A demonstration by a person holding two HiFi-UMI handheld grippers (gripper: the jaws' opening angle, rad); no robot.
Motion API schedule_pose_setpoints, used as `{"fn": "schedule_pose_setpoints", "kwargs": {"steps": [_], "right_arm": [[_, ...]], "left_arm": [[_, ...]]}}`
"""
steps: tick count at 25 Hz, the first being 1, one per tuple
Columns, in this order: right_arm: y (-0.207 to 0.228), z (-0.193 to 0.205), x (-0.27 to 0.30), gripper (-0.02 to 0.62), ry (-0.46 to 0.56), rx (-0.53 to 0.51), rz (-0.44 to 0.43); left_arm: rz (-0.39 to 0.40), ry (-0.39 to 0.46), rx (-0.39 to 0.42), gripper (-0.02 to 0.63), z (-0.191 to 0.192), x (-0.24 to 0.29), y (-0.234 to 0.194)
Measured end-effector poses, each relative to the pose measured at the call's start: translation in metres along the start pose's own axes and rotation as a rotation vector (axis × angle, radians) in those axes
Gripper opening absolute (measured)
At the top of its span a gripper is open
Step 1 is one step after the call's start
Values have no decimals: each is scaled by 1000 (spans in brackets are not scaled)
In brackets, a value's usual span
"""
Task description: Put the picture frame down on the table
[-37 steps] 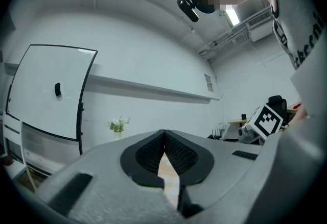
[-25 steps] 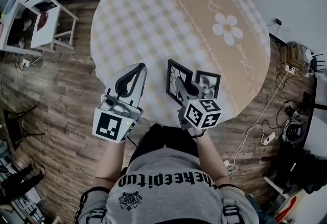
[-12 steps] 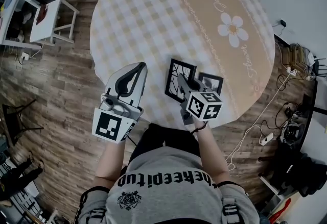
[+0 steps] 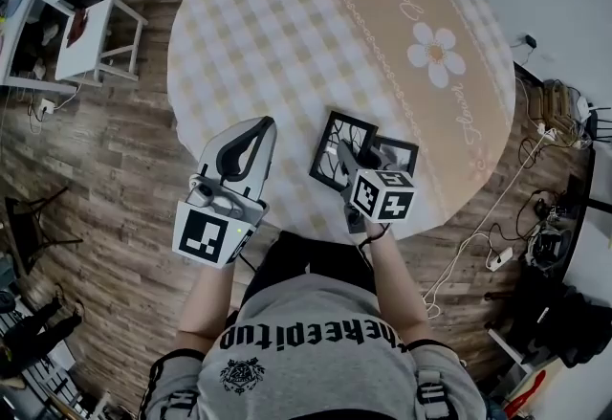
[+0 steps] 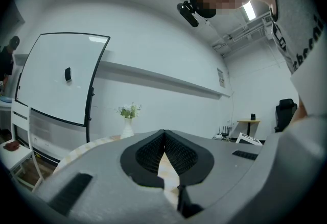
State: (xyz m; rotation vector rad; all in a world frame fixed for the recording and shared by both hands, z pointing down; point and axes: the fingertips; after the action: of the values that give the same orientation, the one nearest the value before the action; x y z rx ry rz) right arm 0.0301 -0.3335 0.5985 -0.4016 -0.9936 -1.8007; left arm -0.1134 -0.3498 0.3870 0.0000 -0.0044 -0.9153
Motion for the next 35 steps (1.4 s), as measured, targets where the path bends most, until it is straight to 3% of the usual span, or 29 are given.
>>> {"fn": "schedule_pose_setpoints", "kwargs": {"steps": [9,16,24,28,35], "right_arm": [[7,3,-4,166,-45,-154,60],[-25,-5,-2,31,-21,62,-163],[-53,2,6,17,-64,143,-323],[-47,9,14,23,-78,84,-271],[-26,9,24,100,-107,-32,-134]], "left_arm": [[16,0,-6,14,-2,3,6],[24,9,1,14,-5,5,9],[20,5,-3,14,-4,4,9],[17,-9,-12,14,-2,3,10],[16,-4,-10,14,-4,8,-3]]}}
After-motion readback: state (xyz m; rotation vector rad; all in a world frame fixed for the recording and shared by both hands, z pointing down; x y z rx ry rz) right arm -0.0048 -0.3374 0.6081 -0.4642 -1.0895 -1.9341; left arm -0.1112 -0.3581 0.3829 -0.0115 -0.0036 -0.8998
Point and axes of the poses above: the fingertips, and each gripper's own axes: x forward along the fingers, y to its right, z out of its underside, and after that the axes turned 3 degrees about x, right-handed
